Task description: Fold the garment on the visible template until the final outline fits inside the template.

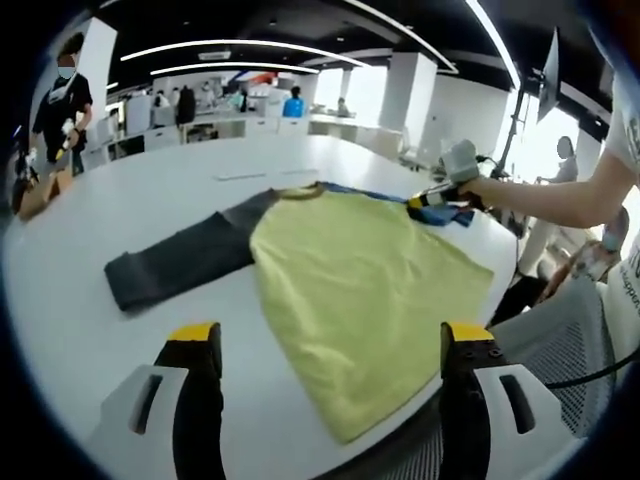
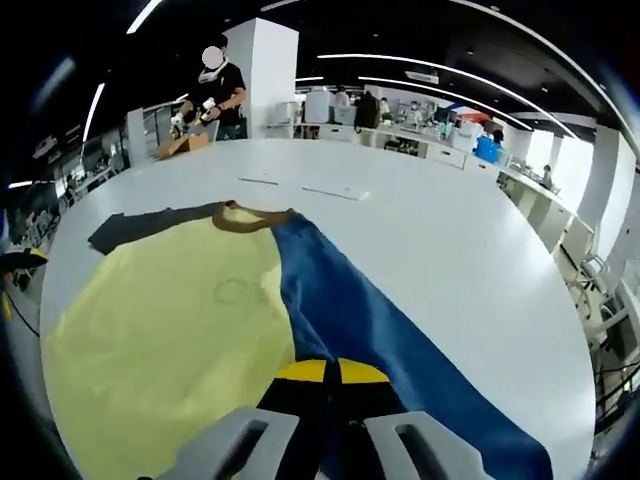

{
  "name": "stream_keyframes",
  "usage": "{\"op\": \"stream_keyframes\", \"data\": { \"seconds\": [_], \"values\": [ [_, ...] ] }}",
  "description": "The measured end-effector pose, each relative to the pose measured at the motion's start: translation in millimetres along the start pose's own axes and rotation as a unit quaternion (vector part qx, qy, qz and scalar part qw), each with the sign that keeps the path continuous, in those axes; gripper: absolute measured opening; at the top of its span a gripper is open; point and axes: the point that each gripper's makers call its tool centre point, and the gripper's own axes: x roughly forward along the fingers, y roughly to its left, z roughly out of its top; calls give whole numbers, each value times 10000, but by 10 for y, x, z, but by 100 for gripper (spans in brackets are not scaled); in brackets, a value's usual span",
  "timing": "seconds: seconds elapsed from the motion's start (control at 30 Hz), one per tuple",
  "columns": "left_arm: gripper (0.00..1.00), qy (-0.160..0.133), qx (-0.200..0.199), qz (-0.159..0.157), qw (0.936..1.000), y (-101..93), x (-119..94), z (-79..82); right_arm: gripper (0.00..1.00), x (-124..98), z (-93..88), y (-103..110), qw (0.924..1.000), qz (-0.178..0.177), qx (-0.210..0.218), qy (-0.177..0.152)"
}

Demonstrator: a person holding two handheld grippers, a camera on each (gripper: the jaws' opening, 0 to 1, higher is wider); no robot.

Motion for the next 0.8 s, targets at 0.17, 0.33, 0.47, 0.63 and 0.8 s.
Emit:
{"op": "stream_keyframes", "data": {
  "seconds": [0.17, 0.33, 0.47, 0.63, 0.8],
  "values": [
    [87, -10, 8, -5, 10000, 0, 1, 9, 0, -4, 0, -11, 10000, -5, 47, 6],
    [87, 10, 15, -13, 10000, -1, 5, 2, 0, -9, -21, 0, 10000, 6, 78, 41],
    [87, 9, 27, -30, 10000, -13, 13, 10, 9, -59, -9, -18, 9999, 5, 165, 13],
    [90, -115, 29, -95, 9999, -37, 17, 61, 25, -135, -24, -39, 9996, 29, 277, 63],
    [91, -168, -4, -137, 9998, -57, 17, 89, 40, -225, -47, -28, 9995, 102, 296, 96]
  ]
}}
